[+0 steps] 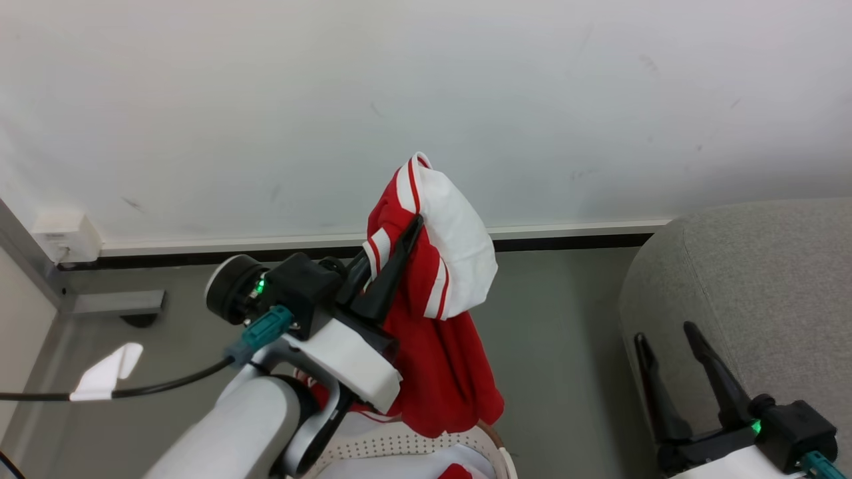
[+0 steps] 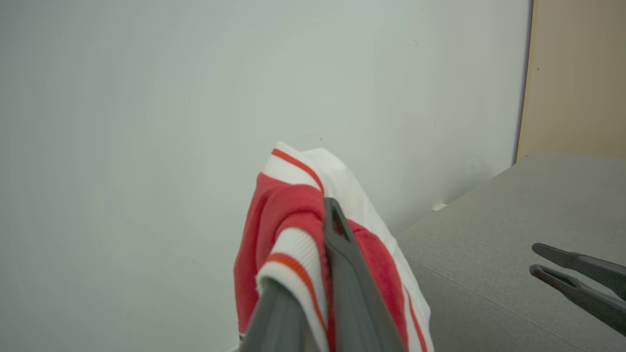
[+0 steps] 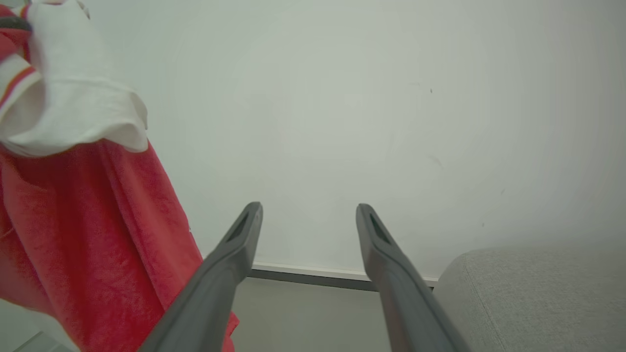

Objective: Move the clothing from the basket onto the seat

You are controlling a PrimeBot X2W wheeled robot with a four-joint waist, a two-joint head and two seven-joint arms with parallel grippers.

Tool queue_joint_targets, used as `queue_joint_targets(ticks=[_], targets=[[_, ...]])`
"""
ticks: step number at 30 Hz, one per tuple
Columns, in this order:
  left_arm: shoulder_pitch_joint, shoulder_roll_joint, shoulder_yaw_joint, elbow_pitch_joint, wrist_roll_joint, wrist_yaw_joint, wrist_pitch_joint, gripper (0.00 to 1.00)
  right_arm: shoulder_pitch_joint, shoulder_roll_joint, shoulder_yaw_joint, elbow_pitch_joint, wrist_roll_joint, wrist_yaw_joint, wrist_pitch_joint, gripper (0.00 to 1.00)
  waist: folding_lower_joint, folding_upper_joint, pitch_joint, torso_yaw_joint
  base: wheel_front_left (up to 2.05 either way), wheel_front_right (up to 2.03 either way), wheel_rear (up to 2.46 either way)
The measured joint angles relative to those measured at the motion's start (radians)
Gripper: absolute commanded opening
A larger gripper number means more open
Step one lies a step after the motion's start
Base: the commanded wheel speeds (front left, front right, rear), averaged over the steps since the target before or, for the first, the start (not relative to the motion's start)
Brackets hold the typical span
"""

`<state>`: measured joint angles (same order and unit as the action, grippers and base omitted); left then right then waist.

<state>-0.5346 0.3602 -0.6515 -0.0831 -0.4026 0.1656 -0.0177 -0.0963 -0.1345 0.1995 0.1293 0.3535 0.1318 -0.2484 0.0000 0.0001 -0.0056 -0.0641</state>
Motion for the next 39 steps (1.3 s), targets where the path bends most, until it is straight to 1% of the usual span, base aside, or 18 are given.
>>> queue_joint_targets(ticks=[4, 10, 14, 17, 22, 23, 31, 35, 39], targets=[[0.000, -0.001, -0.002, 0.001, -0.002, 0.000, 0.000, 0.00, -0.006, -0.022, 0.057, -0.005, 0.000, 0.000, 0.008, 1.00, 0.0001, 0.0000, 0.005, 0.001, 0.00, 0.00, 0.00], [-0.001, -0.008, -0.015, 0.007, -0.004, -0.007, -0.003, 0.00, -0.063, -0.059, 0.194, -0.001, 0.009, 0.000, 0.037, 1.00, 0.0001, 0.0000, 0.009, 0.009, 0.00, 0.00, 0.00], [-0.009, -0.030, -0.036, 0.013, -0.019, -0.025, -0.006, 0.00, -0.113, -0.083, 0.288, 0.023, 0.020, 0.000, 0.060, 1.00, 0.0001, 0.0000, 0.008, 0.029, 0.00, 0.00, 0.00], [-0.011, -0.047, -0.055, 0.017, -0.025, -0.035, -0.007, 0.00, -0.152, -0.089, 0.353, 0.058, 0.027, 0.000, 0.078, 1.00, 0.0001, -0.0001, 0.005, 0.050, 0.00, 0.00, 0.00], [-0.019, -0.083, -0.094, 0.021, -0.032, -0.058, -0.008, 0.00, -0.208, -0.091, 0.410, 0.137, 0.048, 0.000, 0.097, 1.00, 0.0001, 0.0000, -0.003, 0.098, 0.00, 0.00, 0.00], [-0.021, -0.098, -0.111, 0.020, -0.037, -0.070, -0.007, 0.00, -0.228, -0.089, 0.424, 0.174, 0.052, 0.000, 0.098, 1.00, 0.0001, 0.0000, -0.007, 0.120, 0.00, 0.00, 0.00], [-0.034, -0.150, -0.185, 0.013, -0.049, -0.116, 0.008, 0.00, -0.275, -0.100, 0.464, 0.323, 0.087, 0.000, 0.097, 1.00, 0.0001, -0.0001, -0.027, 0.222, 0.00, 0.00, 0.00], [-0.034, -0.174, -0.217, 0.003, -0.062, -0.135, 0.018, 0.00, -0.289, -0.103, 0.496, 0.383, 0.110, 0.000, 0.079, 1.00, 0.0001, -0.0001, -0.039, 0.269, 0.00, 0.00, 0.00], [-0.032, -0.182, -0.235, -0.005, -0.070, -0.146, 0.028, 0.00, -0.310, -0.093, 0.540, 0.423, 0.135, 0.000, 0.047, 1.00, 0.0001, 0.0000, -0.051, 0.306, 0.00, 0.00, 0.00]])
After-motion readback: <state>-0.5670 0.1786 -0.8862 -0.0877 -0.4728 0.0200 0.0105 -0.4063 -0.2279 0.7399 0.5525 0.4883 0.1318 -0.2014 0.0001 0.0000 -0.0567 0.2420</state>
